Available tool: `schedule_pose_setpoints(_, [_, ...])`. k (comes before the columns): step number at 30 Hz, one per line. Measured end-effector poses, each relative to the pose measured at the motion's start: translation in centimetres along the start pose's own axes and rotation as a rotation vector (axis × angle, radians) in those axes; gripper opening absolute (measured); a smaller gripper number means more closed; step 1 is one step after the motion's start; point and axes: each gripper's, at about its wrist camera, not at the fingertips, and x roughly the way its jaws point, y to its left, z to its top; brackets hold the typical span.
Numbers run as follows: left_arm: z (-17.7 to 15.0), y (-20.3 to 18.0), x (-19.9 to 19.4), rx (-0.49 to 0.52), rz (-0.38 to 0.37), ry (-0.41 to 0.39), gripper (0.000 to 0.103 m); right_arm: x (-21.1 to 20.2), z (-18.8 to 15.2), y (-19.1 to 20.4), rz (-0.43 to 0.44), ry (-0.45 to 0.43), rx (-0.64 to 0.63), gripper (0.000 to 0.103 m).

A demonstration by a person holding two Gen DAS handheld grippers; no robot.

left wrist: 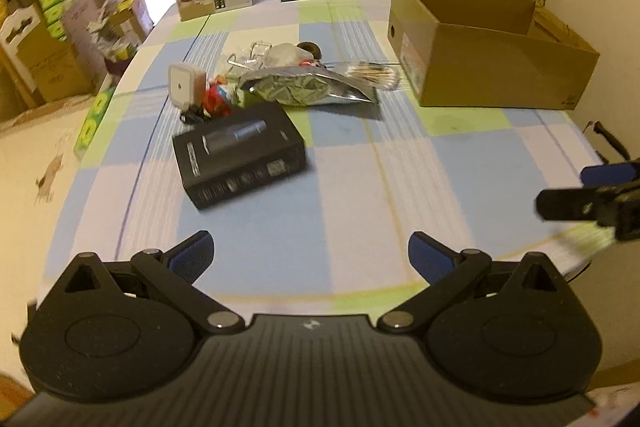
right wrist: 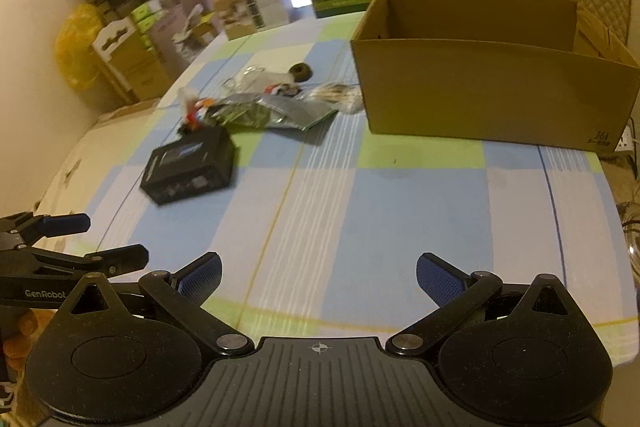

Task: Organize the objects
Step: 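Reach the left tool to the black product box and grasp it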

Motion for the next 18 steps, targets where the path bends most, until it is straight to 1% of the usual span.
schedule_pose_setpoints(5, [2.2, 3.1, 3.7, 0.09, -0.035, -0.005, 0.102, 2.5, 2.0, -0.3, -0.049, -0.006, 0.075, 0.101])
schedule_pose_setpoints(11, [4.4, 6.0, 8.0, 0.216, -0.078, -0.021, 0.102, 4.6, 3.6, -0.3, -0.106, -0.001, 0.155, 0.101])
schedule_pose_setpoints(18, [6.3, 7.7, 12.5, 0.349, -0.159, 0.011, 0.102, 6.3, 4.4, -0.3, -0.175, 0.015, 0.236, 0.101])
